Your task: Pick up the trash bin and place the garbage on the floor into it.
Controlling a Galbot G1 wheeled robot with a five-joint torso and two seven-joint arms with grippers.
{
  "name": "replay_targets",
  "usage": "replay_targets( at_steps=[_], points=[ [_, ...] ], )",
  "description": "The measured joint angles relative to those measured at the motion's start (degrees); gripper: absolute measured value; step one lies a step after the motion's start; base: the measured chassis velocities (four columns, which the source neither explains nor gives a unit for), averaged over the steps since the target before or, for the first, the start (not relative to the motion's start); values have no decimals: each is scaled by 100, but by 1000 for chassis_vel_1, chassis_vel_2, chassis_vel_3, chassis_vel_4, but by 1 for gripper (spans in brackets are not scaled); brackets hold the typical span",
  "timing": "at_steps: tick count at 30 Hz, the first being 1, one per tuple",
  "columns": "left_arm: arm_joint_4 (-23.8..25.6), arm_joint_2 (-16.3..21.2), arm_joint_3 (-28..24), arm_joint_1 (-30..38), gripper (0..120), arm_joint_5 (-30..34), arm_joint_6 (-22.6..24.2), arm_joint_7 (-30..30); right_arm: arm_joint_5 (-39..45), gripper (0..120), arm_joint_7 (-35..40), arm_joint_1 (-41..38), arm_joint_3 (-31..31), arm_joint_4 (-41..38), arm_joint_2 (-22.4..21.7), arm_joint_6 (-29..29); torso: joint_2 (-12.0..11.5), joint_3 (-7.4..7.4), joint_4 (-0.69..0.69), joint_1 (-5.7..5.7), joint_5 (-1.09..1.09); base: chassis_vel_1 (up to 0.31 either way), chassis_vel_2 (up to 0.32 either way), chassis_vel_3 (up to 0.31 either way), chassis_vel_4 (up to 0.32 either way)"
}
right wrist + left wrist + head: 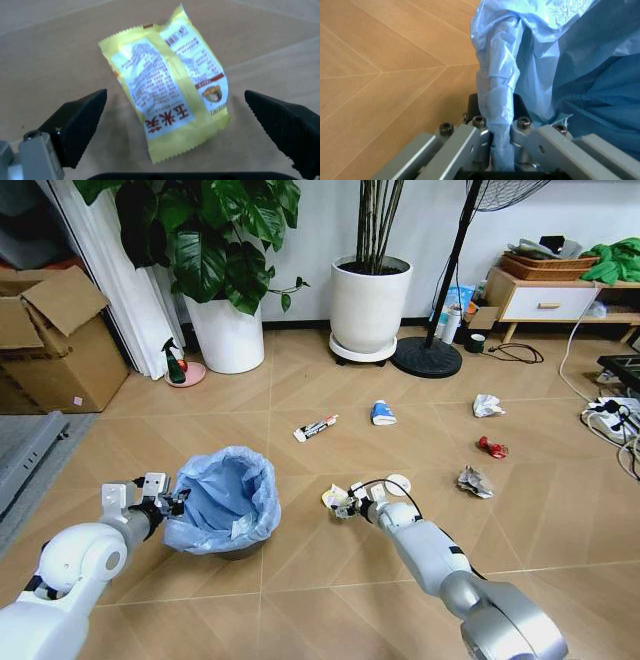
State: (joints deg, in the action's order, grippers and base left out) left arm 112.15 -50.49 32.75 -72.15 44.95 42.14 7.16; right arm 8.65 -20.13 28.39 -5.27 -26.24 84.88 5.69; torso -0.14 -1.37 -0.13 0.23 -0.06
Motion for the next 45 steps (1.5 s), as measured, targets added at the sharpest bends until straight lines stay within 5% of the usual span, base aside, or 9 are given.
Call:
replay_targets(
  at_steps=[13, 37, 45],
  points=[
    [-47, 12, -70, 101, 0, 0, 0, -13, -130, 93, -13, -87, -320, 282, 153, -25, 0, 0, 0, 0, 1, 0, 0, 0, 0],
    [-94, -2, -164, 203, 0, 0, 0, -29, -311, 0, -98, -92, -682, 414, 231, 21, 0, 0, 0, 0, 1, 0, 0, 0, 0],
    [-91, -1, -174, 206, 0, -3, 0, -29, -215, 0, -91, 54, -675, -48, 108, 41, 0, 0, 0, 0, 1, 0, 0, 0, 0]
  ],
)
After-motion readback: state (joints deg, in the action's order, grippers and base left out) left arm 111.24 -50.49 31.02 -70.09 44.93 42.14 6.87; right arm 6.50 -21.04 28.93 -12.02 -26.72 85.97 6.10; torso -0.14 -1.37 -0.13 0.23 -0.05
